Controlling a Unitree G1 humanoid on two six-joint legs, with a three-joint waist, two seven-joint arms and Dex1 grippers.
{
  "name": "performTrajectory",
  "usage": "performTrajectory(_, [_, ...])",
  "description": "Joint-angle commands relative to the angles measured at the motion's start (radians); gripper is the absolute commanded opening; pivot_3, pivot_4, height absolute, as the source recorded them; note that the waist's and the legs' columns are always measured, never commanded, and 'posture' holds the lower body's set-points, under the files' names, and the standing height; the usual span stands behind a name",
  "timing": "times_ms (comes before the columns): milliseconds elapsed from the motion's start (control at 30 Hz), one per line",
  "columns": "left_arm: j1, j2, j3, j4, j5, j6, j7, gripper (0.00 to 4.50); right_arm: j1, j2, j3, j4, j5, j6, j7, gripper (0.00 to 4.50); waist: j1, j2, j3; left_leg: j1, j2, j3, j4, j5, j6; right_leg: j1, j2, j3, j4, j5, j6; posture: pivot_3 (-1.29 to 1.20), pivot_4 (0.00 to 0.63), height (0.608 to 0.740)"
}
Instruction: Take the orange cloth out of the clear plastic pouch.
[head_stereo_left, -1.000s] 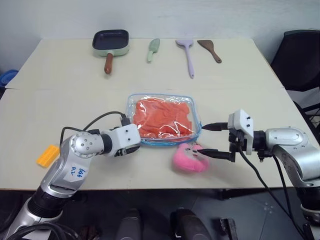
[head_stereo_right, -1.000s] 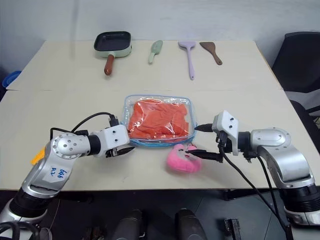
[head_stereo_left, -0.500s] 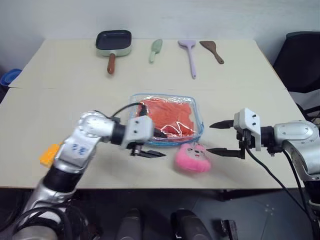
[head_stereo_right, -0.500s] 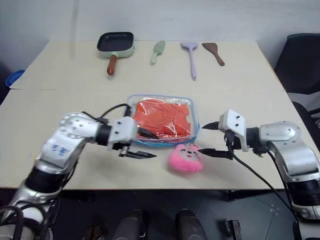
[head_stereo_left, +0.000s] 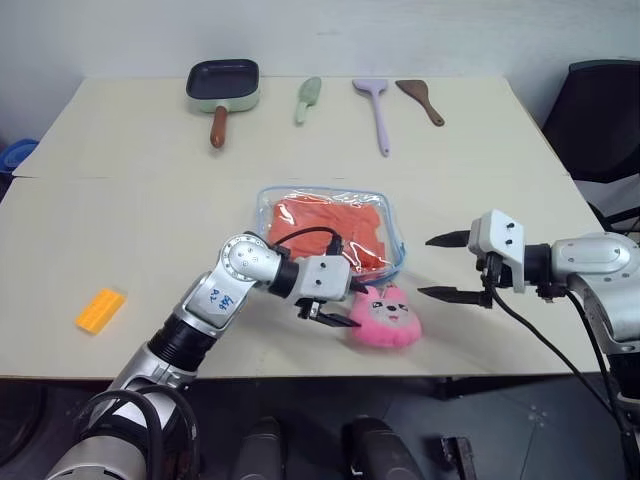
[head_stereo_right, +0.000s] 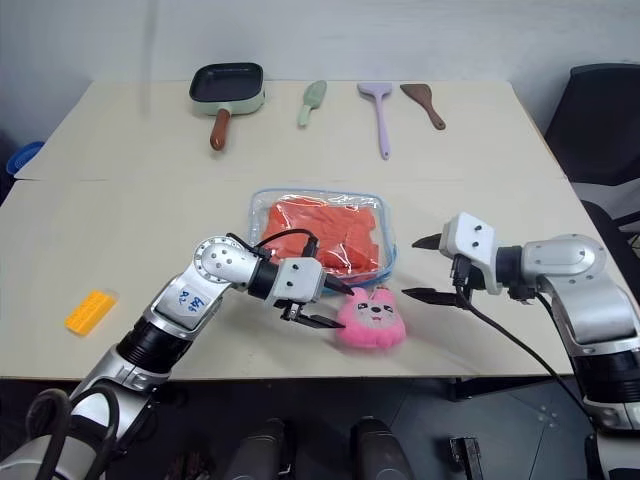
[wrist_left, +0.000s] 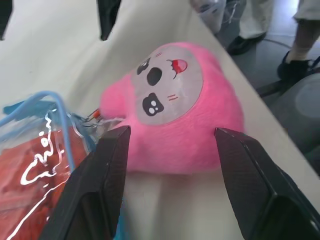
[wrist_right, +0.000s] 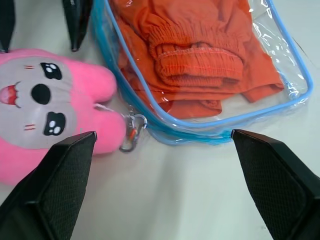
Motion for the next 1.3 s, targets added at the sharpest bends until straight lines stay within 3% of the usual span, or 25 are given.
performTrajectory(33, [-0.008,-0.015,-0.008,-0.022,-0.027,0.007,-0.023,2.85,-0.029,0.009,0.001,0.005,-0.003,-0.015,0.0,4.5,0.0,0.0,0.0,0.0,0.0,0.0,0.0,0.0,0.0,0.0,0.0,0.0,0.0,0.0,0.0,0.0,0.15,0.74])
performTrajectory(267, [-0.019,-0.056,-0.054,0.101,0.034,-0.031,-0.019,2.85,-0.056,0.036,0.028,0.019,-0.017,-0.022,-0.002,4.5,0.0,0.0,0.0,0.0,0.0,0.0,0.0,0.0,-0.001,0.0,0.0,0.0,0.0,0.0,0.0,0.0,0.15,0.74])
performTrajectory(467, [-0.012,-0.045,-0.029,0.103,0.031,-0.054,-0.02,1.1,-0.088,0.071,0.057,0.061,-0.062,-0.064,-0.026,4.5,0.0,0.0,0.0,0.0,0.0,0.0,0.0,0.0,-0.001,0.0,0.0,0.0,0.0,0.0,0.0,0.0,0.15,0.74])
performTrajectory(600, [0.014,0.014,0.022,0.008,-0.01,0.008,-0.032,0.03,-0.127,0.113,0.106,0.144,-0.156,-0.184,-0.065,4.5,-0.004,0.0,0.0,0.0,0.0,0.0,0.0,0.0,-0.001,0.0,0.0,0.0,0.0,0.0,0.0,0.0,0.15,0.74])
performTrajectory(767, [0.046,0.07,0.054,-0.103,-0.047,0.09,-0.032,0.03,-0.186,0.163,0.149,0.257,-0.224,-0.324,-0.081,4.5,-0.006,0.0,0.0,0.0,0.001,0.0,-0.001,0.001,-0.002,-0.001,0.0,0.0,0.0,0.0,0.0,0.0,0.15,0.74])
performTrajectory(933, [0.058,0.07,0.06,-0.141,-0.047,0.123,-0.002,0.0,-0.232,0.182,0.184,0.366,-0.292,-0.474,-0.087,3.05,-0.005,0.0,0.0,0.0,0.0,0.0,0.0,0.001,-0.002,-0.001,0.0,0.0,0.0,0.0,0.0,0.0,0.15,0.74])
performTrajectory(1200, [0.071,0.068,0.053,-0.162,-0.044,0.134,0.03,0.0,-0.255,0.192,0.194,0.45,-0.318,-0.595,-0.078,3.05,-0.005,0.0,0.0,0.0,0.001,0.0,0.0,0.001,-0.002,-0.001,0.0,0.0,0.0,0.0,0.0,0.0,0.15,0.74])
performTrajectory(1300, [0.079,0.072,0.056,-0.167,-0.043,0.133,0.037,0.0,-0.256,0.205,0.194,0.456,-0.313,-0.613,-0.075,2.48,-0.009,0.0,0.0,0.0,0.001,0.0,0.0,0.001,-0.002,-0.001,0.0,0.0,0.001,0.0,0.0,0.0,0.15,0.74])
